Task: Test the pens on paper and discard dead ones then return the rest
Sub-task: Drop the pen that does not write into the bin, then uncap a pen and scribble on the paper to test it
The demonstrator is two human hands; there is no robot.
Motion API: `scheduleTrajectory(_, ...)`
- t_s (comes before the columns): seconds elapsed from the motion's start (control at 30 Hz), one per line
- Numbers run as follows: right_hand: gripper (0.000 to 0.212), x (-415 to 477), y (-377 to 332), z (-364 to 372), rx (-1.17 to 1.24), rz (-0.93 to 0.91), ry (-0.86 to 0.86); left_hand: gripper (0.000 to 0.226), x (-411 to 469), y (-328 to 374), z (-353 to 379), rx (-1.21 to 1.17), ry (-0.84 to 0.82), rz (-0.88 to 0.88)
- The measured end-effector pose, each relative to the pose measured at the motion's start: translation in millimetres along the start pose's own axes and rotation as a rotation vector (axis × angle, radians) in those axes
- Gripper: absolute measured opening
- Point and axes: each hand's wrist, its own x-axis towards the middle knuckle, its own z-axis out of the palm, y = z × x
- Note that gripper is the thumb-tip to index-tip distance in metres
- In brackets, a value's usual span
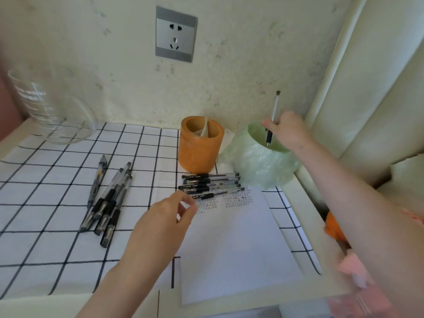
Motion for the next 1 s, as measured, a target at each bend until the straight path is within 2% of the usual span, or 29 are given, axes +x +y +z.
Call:
scheduleTrajectory(0.07,0.054,-3.5,-1.2,4.6,-0.017,0.014,-0.026,0.010,0.1,-0.9,-1.1,0.005,0.006,-0.009)
scheduleTrajectory(0.13,0.056,-10.4,-2.2,7.3,0.036,0.000,0.040,0.013,-0.1,-2.0,-2.4,0.021,0.013,-0.014)
scheduleTrajectory(0.27,0.037,-43.9,-7.5,16.0,0.195,-0.088,0.165,0.018,-0.7,-8.5,-3.8,0.140,0.067,-0.031)
scheduleTrajectory(0.33,0.027,-73.5,-11.5,26.2,0.319,-0.115,0.086,0.021,-0.3,-14.8,-4.8,0.220,0.113,-0.037)
scheduleTrajectory(0.4,0.026,-105.4,-15.0,40.5,0.408,-0.121,-0.043,0.026,0.2,-21.0,-7.2,0.375,0.145,-0.044)
scheduleTrajectory(0.5,0.026,-139.6,-13.1,65.5,0.466,-0.083,-0.205,0.030,-1.3,-28.2,-13.4,0.635,0.136,-0.127)
scheduleTrajectory(0.6,0.023,-155.0,-7.1,81.0,0.494,-0.046,-0.283,0.032,-3.0,-35.4,-18.7,0.763,0.119,-0.213)
scheduleTrajectory(0.8,0.019,-158.5,-8.8,84.9,0.559,-0.018,-0.321,0.040,-4.6,-38.3,-16.8,0.803,0.063,-0.299)
scheduleTrajectory(1.0,0.019,-161.2,-14.6,89.1,0.561,-0.024,-0.364,0.036,-2.2,-38.0,-19.4,0.621,0.142,-0.248)
